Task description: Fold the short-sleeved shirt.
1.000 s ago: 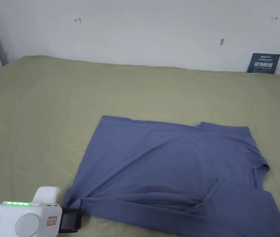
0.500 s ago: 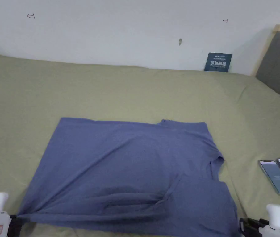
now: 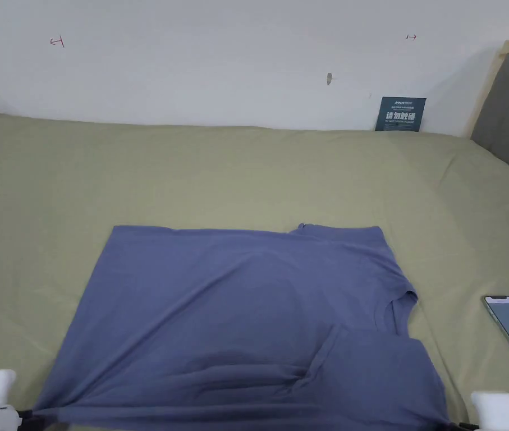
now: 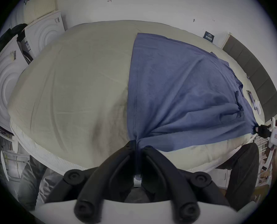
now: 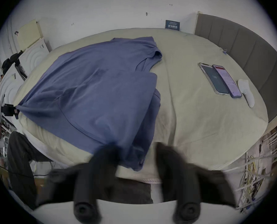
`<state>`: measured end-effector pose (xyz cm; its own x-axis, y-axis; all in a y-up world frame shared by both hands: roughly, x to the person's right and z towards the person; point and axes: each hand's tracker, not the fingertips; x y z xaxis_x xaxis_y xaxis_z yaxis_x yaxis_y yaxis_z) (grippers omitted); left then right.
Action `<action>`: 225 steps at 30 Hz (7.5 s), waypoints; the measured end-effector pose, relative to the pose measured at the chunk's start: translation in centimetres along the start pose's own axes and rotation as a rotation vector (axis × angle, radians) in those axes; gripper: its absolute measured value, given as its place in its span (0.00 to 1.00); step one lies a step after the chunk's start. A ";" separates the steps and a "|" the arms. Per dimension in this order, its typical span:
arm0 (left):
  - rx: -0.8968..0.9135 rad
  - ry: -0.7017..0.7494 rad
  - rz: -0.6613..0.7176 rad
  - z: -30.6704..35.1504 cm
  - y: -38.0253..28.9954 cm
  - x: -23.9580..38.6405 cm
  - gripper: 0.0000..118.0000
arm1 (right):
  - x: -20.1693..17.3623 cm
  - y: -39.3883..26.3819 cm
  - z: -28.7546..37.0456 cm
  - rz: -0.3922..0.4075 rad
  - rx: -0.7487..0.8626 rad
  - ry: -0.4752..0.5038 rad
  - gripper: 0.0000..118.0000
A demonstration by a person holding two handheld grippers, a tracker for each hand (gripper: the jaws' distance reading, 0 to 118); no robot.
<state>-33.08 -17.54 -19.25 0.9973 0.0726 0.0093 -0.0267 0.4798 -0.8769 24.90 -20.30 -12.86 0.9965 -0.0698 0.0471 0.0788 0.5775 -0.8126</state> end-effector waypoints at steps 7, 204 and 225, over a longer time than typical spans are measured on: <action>0.033 -0.083 -0.004 2.4 3.8 -1.5 0.06 | 0.4 5.2 3.1 -0.016 0.102 0.022 0.02; 0.333 0.013 0.041 7.3 -1.4 -4.0 0.67 | -2.9 2.1 7.9 -0.069 0.247 0.012 0.69; 0.018 -0.360 0.293 1.8 2.2 -12.2 0.00 | -14.1 1.9 15.0 0.100 0.620 -0.123 0.00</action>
<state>-45.40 -15.75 -20.41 0.8604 0.5050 -0.0682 -0.3080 0.4087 -0.8591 11.47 -6.08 -6.35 0.9931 0.0814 0.0842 -0.0491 0.9423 -0.3312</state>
